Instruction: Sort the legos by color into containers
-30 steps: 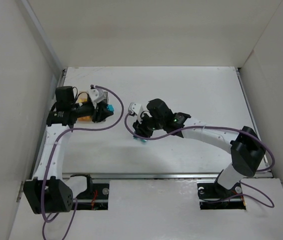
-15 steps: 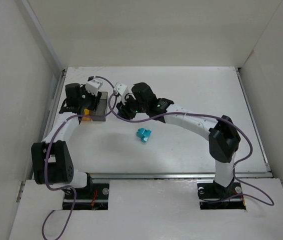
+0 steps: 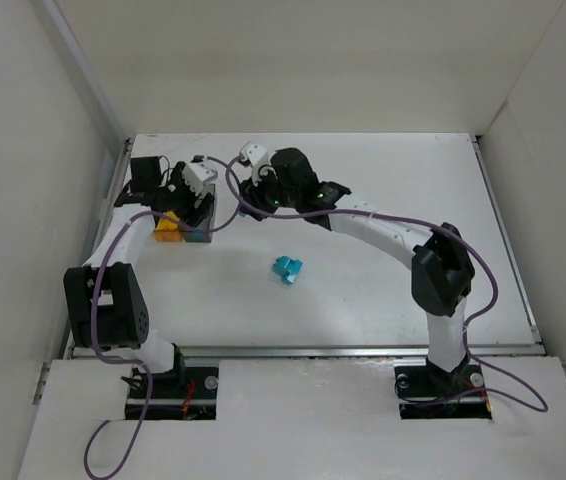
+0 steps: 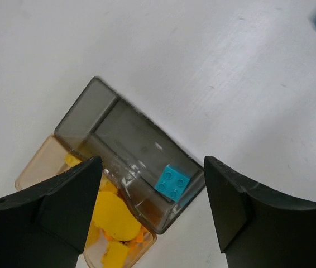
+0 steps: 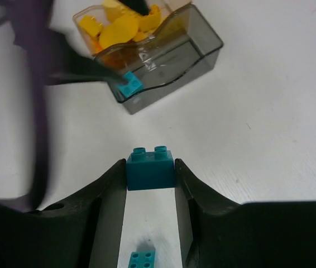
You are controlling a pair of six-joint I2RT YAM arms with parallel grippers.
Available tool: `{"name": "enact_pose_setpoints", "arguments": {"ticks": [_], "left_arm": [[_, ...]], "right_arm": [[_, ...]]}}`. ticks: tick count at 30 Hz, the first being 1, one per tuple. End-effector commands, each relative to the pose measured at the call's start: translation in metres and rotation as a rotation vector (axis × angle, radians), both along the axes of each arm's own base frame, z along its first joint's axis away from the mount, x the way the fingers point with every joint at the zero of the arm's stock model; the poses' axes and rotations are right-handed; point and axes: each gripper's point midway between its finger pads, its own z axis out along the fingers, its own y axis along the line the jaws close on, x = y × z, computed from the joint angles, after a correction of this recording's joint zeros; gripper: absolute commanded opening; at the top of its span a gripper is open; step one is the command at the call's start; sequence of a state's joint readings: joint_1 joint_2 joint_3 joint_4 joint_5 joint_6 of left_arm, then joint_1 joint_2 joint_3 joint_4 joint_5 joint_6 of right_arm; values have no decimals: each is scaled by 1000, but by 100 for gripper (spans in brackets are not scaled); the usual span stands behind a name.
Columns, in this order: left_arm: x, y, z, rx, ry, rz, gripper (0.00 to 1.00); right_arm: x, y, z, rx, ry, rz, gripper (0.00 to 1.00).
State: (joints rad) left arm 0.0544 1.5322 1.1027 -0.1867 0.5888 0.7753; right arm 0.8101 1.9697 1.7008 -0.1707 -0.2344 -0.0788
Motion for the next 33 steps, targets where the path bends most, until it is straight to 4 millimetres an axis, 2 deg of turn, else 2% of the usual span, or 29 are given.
{"name": "enact_pose_setpoints", "arguments": {"ticks": [1, 2, 3, 5, 7, 9, 11, 14, 16, 17, 19, 21, 22, 23, 24, 25, 26, 28, 30, 31, 33], "left_arm": [[-56, -41, 32, 0, -56, -456, 70], [-66, -44, 35, 97, -163, -627, 70], [-101, -53, 26, 71, -80, -730, 70], [-124, -63, 34, 44, -128, -845, 75], [-130, -74, 44, -27, -127, -848, 75], [-133, -87, 63, -100, -184, -865, 75], [-139, -99, 73, -152, -211, -887, 76], [-136, -112, 89, -197, -265, -906, 76], [-133, -115, 96, -248, -216, -853, 76], [-122, -114, 96, -231, -239, -832, 76], [-118, -111, 98, -239, -188, -749, 76], [-103, -114, 101, -227, -218, -690, 76], [-90, -107, 98, -204, -202, -595, 76], [-87, -107, 102, -268, -129, -477, 76], [-73, -108, 104, -263, -171, -429, 76], [-69, -104, 106, -252, -179, -391, 76], [-68, -102, 104, -239, -178, -385, 75], [-79, -104, 96, -215, -166, -448, 75], [-87, -106, 100, -219, -172, -475, 75], [-91, -109, 94, -222, -157, -484, 73], [-92, -108, 93, -227, -149, -468, 64]], "right_arm": [[22, -23, 51, 154, 37, -130, 0], [24, -26, 51, 169, 59, -140, 0], [26, -28, 51, 181, 78, -146, 0], [22, -28, 58, 204, 97, -142, 0], [16, -24, 69, 236, 115, -117, 0], [6, -17, 70, 259, 161, -95, 0], [-7, -8, 76, 281, 194, -36, 0], [-31, 5, 83, 304, 236, 59, 0], [-41, 11, 88, 311, 240, 99, 0], [-48, 16, 89, 310, 244, 120, 0], [-53, 19, 89, 309, 246, 129, 0], [-57, 22, 89, 308, 247, 138, 0], [-55, 21, 88, 304, 236, 133, 0], [-55, 21, 88, 304, 236, 133, 0], [-60, 25, 88, 303, 238, 143, 0], [-60, 25, 88, 303, 238, 143, 0], [-59, 24, 88, 303, 235, 135, 0], [-59, 25, 92, 305, 220, 116, 0], [-56, 22, 97, 311, 205, 97, 0], [-56, 22, 97, 311, 205, 96, 0], [-58, 23, 98, 312, 208, 105, 0]]}}
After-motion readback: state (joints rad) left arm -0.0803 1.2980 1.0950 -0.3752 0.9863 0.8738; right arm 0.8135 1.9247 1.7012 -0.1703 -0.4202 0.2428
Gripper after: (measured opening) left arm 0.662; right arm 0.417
